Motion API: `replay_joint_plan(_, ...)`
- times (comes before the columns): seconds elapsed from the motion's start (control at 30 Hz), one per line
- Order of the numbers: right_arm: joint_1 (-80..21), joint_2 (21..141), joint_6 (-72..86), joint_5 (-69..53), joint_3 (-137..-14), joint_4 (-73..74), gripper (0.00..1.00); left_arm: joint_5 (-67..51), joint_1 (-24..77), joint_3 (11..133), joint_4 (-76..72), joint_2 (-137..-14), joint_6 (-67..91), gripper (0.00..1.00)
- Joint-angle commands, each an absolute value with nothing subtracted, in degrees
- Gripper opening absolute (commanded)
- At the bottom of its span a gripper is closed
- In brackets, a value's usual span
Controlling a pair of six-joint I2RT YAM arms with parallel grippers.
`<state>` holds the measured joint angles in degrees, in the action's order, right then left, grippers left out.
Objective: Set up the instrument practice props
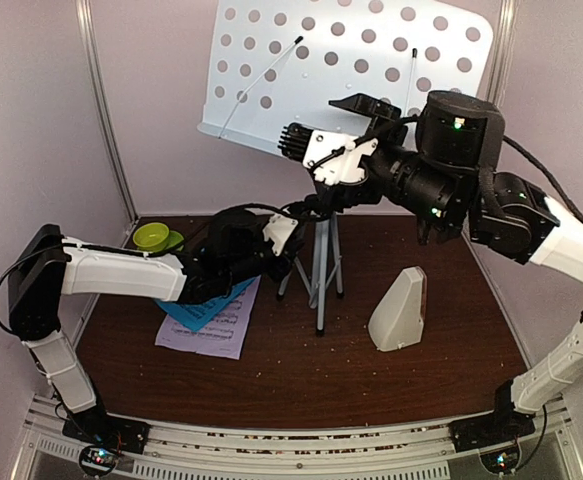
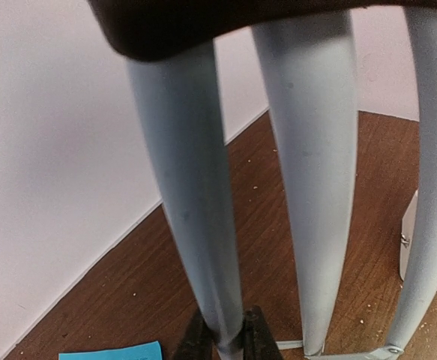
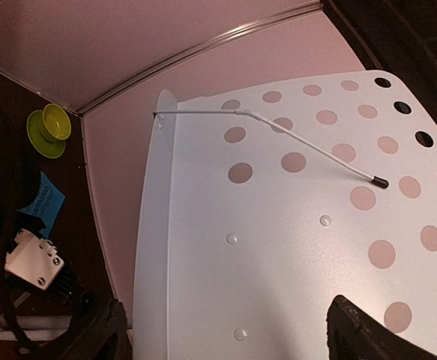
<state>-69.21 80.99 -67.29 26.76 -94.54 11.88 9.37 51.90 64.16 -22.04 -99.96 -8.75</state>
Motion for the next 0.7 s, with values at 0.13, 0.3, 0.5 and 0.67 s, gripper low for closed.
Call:
replay_joint_plan(0.13,-73.2,76.5,-64.9,27.6,-92.9,7.3,0.97,8.0,50.9,63.5,-14.5,-101.3,-9.3,0.0)
replay_joint_plan(0.3,-75.0,75.0,-63.6,28.1,-91.1,7.0,0.99,7.2,50.3,64.3,-13.6,-101.5,-9.0,0.0)
replay_joint_plan(0.5,-78.0,71.3,-54.9,27.1,-86.9,13.3,0.99,6.7,49.8,64.8,-13.3,-101.8,-8.9,0.0)
replay_joint_plan(0.67,-78.0,67.6,-37.5,23.3,-81.2,18.2,0.99,5.8,49.4,64.9,-13.5,-101.8,-8.6,0.0)
